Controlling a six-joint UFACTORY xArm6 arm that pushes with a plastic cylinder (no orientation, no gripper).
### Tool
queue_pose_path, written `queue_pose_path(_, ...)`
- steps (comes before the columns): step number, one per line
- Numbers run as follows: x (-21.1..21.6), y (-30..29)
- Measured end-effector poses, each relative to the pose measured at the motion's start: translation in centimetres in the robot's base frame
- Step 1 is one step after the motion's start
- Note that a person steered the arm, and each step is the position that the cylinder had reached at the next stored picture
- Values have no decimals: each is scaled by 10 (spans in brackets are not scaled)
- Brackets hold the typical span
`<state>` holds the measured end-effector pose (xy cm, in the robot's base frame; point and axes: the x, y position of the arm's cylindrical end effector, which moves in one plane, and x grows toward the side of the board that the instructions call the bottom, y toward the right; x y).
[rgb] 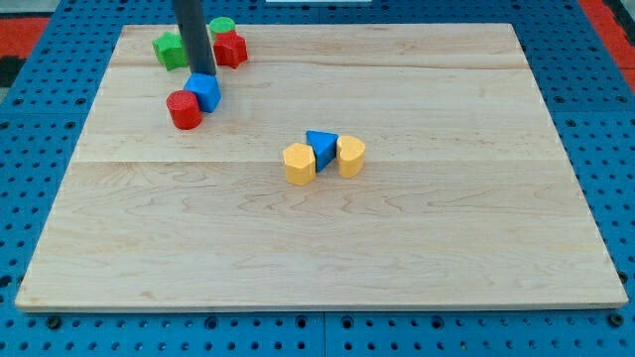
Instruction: Push the blue cube to the center
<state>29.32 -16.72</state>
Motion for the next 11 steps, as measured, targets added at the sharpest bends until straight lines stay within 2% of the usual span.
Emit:
queue_pose_path(1, 4, -31)
queue_pose_path(2, 32, 2)
queue_pose_path(4, 36, 59)
queue_pose_path(6, 44, 58)
queue_pose_path(7, 63, 60)
queue_pose_path(10, 78, 131)
queue_pose_path(11, 79, 123)
